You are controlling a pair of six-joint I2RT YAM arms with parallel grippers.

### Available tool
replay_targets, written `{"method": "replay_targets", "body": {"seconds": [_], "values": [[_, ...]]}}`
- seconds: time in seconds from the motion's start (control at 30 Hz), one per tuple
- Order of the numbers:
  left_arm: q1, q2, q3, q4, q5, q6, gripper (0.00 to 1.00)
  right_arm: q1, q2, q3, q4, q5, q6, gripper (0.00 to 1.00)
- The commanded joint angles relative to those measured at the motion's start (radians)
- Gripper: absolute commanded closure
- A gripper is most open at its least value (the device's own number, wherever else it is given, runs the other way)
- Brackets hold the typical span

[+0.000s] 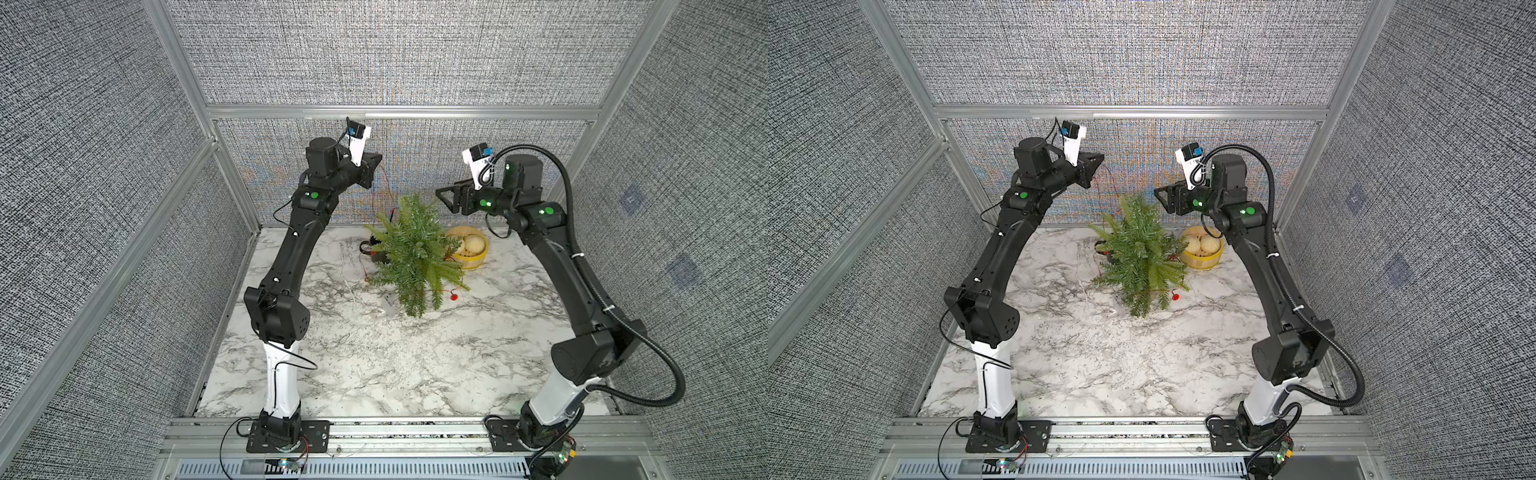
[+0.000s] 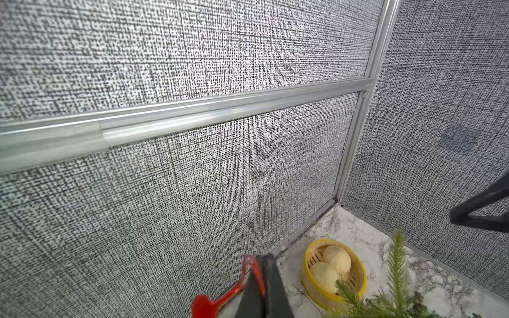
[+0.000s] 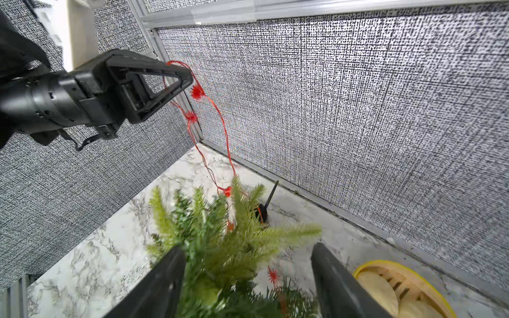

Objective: Remove string lights from the small christmas tree
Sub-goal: Remove the light string from the Christmas tree.

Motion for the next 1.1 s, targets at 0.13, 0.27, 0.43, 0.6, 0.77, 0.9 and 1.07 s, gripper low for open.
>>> {"method": "replay_targets", "body": {"seconds": [0.13,0.27,0.43,0.6,0.77,0.9,1.07], "values": [[-0.046,0.087,0.108,0.062,0.0,-0.01,1.0,-0.032,0.218,0.238,0.035,-0.173,-0.038,0.25],[-0.069,0.135,0.169,0.083,-0.005,-0.018,1.0,-0.059,0.294,0.32,0.062,-0.233,-0.05,0.23],[-0.097,0.165,0.178,0.162,-0.044,-0.043,1.0,-0.086,0.362,0.363,0.168,-0.331,-0.01,0.17],[-0.12,0.183,0.178,0.207,-0.034,-0.056,1.0,-0.085,0.461,0.451,0.248,-0.407,0.058,0.16],[-0.136,0.188,0.176,0.226,-0.016,-0.081,1.0,-0.069,0.507,0.468,0.318,-0.427,0.068,0.16],[-0.144,0.183,0.176,0.229,0.017,-0.093,1.0,-0.066,0.529,0.478,0.347,-0.42,0.081,0.15],[-0.157,0.171,0.157,0.227,0.036,-0.097,1.0,-0.06,0.558,0.495,0.427,-0.419,0.131,0.15]]}}
